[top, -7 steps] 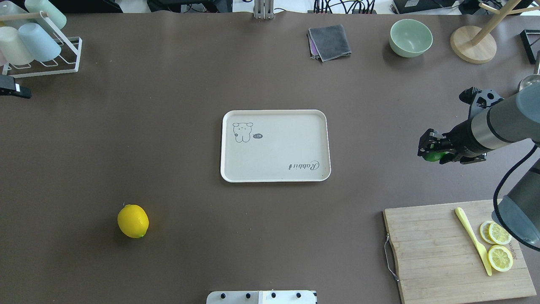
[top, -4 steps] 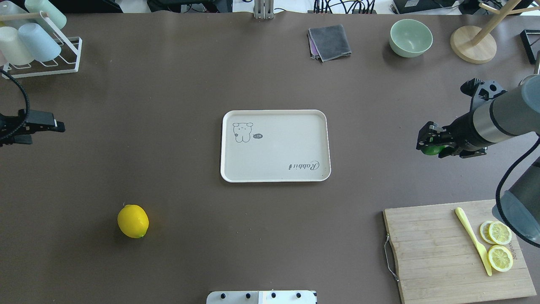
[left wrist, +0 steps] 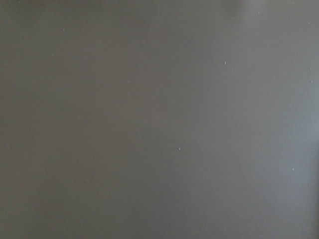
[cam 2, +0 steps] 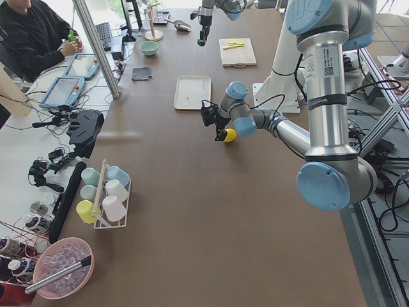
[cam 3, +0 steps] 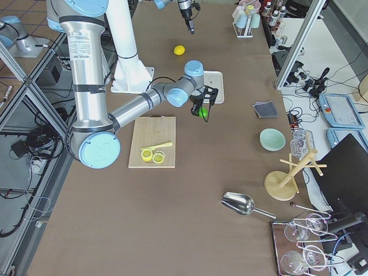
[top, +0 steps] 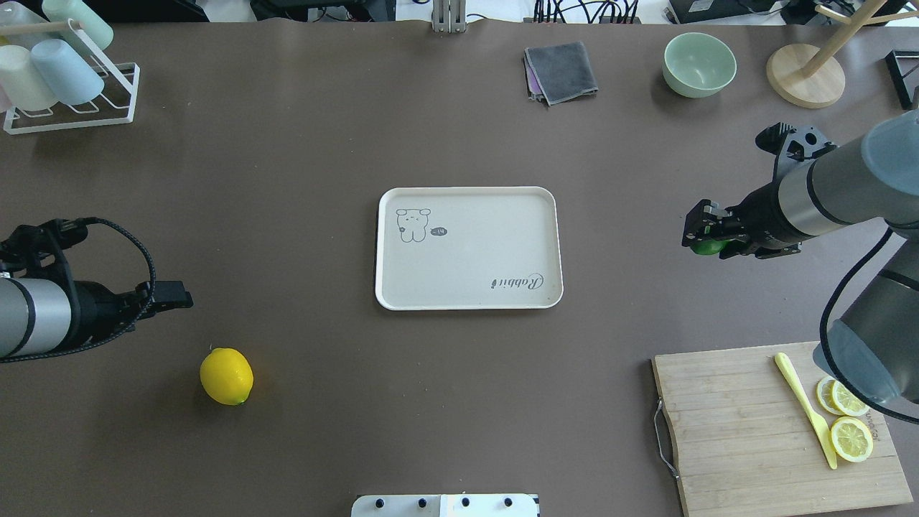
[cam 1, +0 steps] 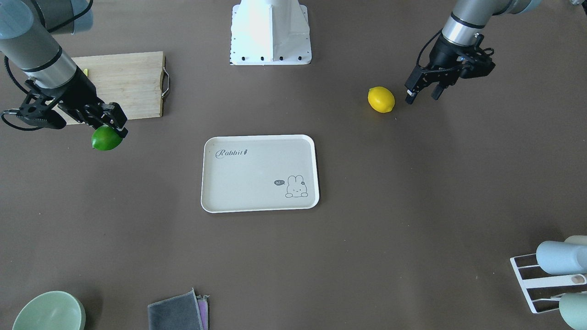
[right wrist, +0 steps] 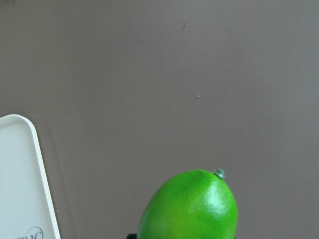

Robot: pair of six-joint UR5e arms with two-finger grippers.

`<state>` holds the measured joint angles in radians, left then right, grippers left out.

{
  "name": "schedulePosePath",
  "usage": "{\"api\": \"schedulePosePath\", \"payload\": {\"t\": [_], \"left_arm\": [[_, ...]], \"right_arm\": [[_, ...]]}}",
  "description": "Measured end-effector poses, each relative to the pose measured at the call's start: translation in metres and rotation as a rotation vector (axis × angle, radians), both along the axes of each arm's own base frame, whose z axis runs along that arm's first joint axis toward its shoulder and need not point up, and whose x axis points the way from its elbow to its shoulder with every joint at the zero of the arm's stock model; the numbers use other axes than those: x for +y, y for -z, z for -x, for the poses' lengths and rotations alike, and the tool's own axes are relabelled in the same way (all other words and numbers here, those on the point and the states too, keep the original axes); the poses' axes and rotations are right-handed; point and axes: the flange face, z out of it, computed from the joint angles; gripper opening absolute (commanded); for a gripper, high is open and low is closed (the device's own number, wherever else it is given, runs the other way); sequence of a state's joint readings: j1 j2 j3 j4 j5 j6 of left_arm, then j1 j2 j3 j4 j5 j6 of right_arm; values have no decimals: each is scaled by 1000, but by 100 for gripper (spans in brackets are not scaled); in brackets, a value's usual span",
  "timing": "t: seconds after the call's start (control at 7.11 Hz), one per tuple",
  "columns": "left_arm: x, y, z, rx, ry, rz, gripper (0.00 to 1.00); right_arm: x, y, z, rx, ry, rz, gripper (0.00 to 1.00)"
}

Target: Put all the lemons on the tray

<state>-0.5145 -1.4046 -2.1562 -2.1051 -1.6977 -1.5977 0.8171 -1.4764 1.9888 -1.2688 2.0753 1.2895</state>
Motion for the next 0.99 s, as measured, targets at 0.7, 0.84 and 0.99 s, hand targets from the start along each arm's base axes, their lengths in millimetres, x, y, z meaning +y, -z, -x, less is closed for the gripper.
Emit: {"api": "schedulePosePath", "payload": {"t": [0.7, 0.84, 0.99], "left_arm": [[54, 11, -81, -41, -19, 30, 98], [56, 8, -95, -48, -14, 26, 98], [55, 3, -103, -59, -13, 24, 98]], "right_arm": [[-6, 62, 56, -2, 80, -135, 0], [-6, 75, 68, 16, 78, -146, 0], [-5, 81, 74, 25, 79, -150, 0]]}}
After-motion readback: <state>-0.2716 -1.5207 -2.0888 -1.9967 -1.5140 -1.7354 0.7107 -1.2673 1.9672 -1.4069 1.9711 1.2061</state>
